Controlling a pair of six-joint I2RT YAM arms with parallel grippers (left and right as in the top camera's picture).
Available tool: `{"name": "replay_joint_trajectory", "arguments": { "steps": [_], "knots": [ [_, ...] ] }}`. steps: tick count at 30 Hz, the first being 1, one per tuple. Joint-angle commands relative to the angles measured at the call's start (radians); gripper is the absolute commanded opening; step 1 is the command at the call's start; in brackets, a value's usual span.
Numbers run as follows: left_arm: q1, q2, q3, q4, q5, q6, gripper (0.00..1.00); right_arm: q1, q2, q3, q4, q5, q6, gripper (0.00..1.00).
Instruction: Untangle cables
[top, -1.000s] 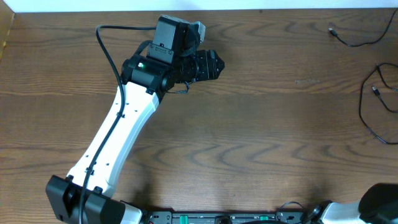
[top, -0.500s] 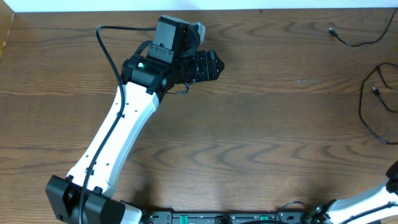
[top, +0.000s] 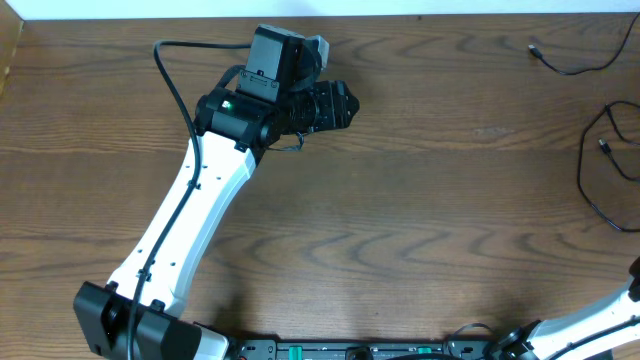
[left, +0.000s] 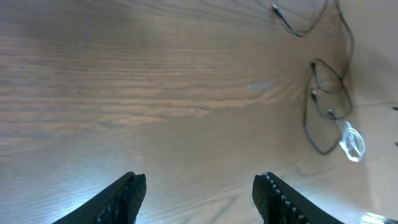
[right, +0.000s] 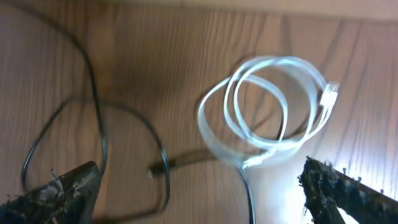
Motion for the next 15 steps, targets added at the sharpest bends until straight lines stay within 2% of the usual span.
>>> {"name": "replay_joint_trajectory", "arguments": {
  "steps": [1,5,7,15],
  "knots": [
    [0.005,-0.011,0.001,-0.003,-0.146,0.074,0.61,0.045,-0.118,0.017,-0.026,-0.180,-0.072,0.99],
    [0.013,-0.011,0.001,-0.002,-0.293,0.119,0.68,0.132,-0.222,0.017,-0.086,-0.519,-0.258,0.99],
    [0.030,-0.011,0.001,-0.003,-0.318,0.130,0.71,0.187,-0.261,0.017,-0.107,-0.623,-0.341,0.99],
    [0.149,-0.011,0.001,-0.004,-0.323,0.130,0.77,0.457,-0.382,0.017,-0.209,-0.656,-0.571,0.99]
  ]
}}
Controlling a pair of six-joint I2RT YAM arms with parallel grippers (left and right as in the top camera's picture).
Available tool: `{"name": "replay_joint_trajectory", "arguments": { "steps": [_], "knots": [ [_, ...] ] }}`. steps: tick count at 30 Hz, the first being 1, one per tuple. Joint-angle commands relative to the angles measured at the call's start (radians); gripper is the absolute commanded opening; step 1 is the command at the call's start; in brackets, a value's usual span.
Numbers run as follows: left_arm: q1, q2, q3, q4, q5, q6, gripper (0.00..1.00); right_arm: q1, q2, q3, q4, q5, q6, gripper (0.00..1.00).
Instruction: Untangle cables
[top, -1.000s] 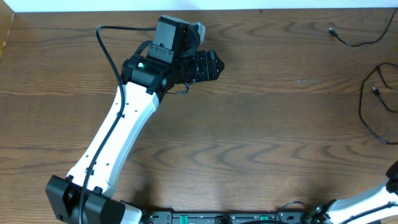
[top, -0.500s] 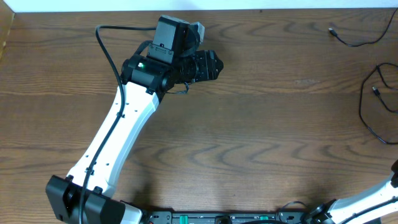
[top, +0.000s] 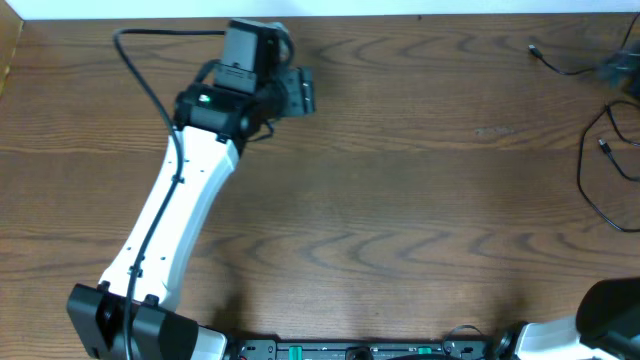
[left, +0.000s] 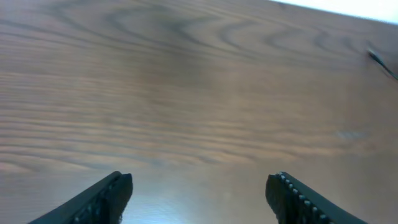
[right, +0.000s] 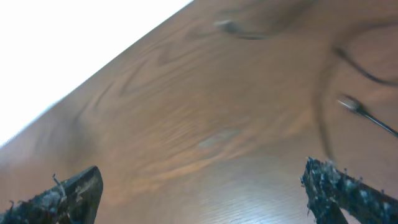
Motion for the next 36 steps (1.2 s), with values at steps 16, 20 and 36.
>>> {"name": "replay_joint_trajectory", "arguments": {
  "steps": [16,20,36],
  "knots": [
    [0.098,-0.011,0.001,-0.065,-0.035,0.023,1.00,0.270,-0.365,0.013,-0.338,0.074,-0.166,0.99],
    [0.098,-0.011,0.001,-0.065,-0.035,0.023,1.00,0.269,-0.459,0.013,-0.445,0.058,-0.161,0.99],
    [0.098,-0.011,0.001,-0.065,-0.035,0.023,1.00,0.275,-0.623,-0.125,-0.368,0.117,-0.237,0.99]
  ]
}}
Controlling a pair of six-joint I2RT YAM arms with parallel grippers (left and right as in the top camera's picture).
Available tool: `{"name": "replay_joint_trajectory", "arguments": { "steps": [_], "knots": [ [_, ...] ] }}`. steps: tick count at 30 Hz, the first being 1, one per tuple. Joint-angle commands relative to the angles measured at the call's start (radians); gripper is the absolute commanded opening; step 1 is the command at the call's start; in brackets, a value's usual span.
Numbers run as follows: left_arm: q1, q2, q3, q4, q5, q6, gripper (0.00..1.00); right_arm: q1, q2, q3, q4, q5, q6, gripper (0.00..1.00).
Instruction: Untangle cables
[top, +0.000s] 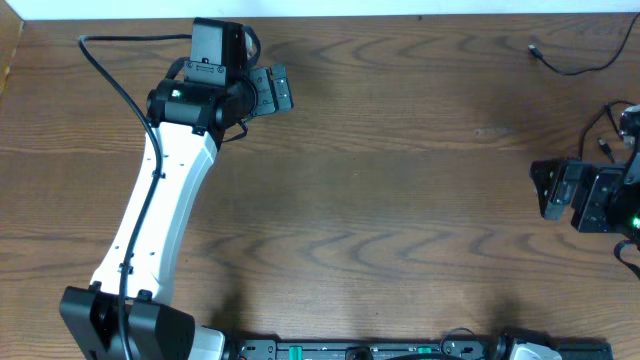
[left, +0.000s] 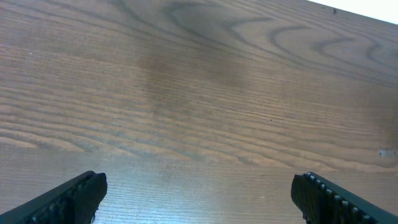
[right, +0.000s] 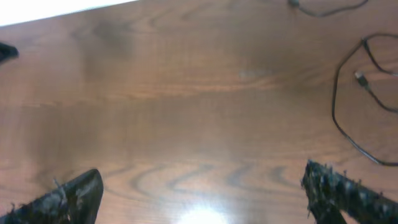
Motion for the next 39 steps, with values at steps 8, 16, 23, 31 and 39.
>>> {"name": "replay_joint_trajectory", "arguments": {
  "steps": [8,16,23,31,39],
  "knots": [
    [0.002,-0.011,0.001,-0.002,-0.009,0.006,1.00,0.133,-0.339,-0.647,0.608,0.023,-0.121,0.99],
    [0.002,-0.011,0.001,-0.002,-0.009,0.006,1.00,0.216,-0.627,-1.126,1.028,0.067,-0.129,0.99],
    [0.002,-0.011,0.001,-0.002,-0.009,0.006,1.00,0.216,-0.822,-1.459,1.336,0.097,-0.129,0.99],
    [0.002,-0.011,0.001,-0.002,-0.009,0.006,1.00,0.234,-0.972,-1.671,1.485,0.096,-0.128,0.99],
    [0.002,-0.011,0.001,-0.002,-0.009,0.006,1.00,0.234,-1.038,-1.768,1.487,0.096,-0.128,0.99]
  ]
}}
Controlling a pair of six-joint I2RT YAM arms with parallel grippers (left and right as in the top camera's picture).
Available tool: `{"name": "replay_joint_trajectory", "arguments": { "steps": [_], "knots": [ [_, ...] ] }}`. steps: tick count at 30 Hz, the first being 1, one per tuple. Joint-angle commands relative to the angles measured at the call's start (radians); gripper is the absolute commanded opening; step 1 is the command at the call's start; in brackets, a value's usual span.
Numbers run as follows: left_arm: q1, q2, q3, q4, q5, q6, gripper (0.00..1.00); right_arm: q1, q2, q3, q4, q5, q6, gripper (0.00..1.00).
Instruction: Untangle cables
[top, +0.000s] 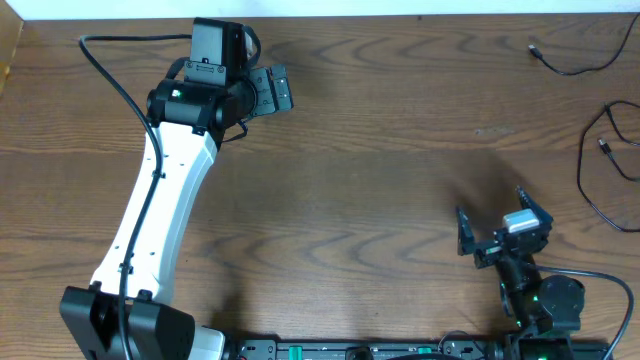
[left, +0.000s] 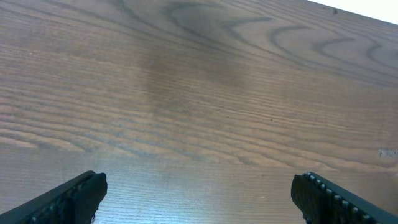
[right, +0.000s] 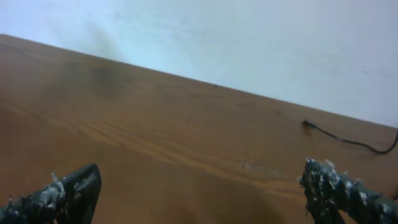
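Two thin black cables lie apart on the wooden table: one (top: 570, 62) at the back right, one a loose loop (top: 597, 172) at the right edge. The back cable (right: 348, 142) also shows in the right wrist view. My left gripper (top: 270, 90) is at the back left, far from both, open over bare wood (left: 199, 186). My right gripper (top: 503, 232) stands open near the front right, its fingers wide apart with nothing between them (right: 199, 183).
The table's back edge meets a white wall (right: 249, 43). A black lead (top: 120, 50) runs from the left arm across the back left corner. The right arm's base (top: 545, 300) sits at the front edge.
My right gripper has gone from the table's right edge beside the looped cable to the front right, and now faces the back wall. The left arm has not moved.
At first my left gripper was open at the back centre and my right hung open over a coiled white cable and a black one. The left then stood further left, at the back left corner. The right left the cables empty and is now at the front.
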Motion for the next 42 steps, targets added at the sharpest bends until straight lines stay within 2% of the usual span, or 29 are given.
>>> {"name": "replay_joint_trajectory", "arguments": {
  "steps": [1,7,38,42],
  "knots": [
    [0.002,-0.011,0.001,-0.002,-0.009,0.006,1.00,0.006,-0.032,-0.024,-0.029,0.009,-0.005,0.99],
    [0.002,-0.011,0.001,-0.002,-0.009,0.006,1.00,0.005,-0.081,-0.024,-0.040,0.007,-0.003,0.99],
    [0.002,-0.016,0.001,-0.008,-0.010,0.006,1.00,0.004,-0.079,-0.024,-0.042,0.007,-0.003,0.99],
    [0.002,-0.065,-0.015,-0.050,-0.075,0.018,1.00,0.004,-0.079,-0.024,-0.042,0.007,-0.003,0.99]
  ]
}}
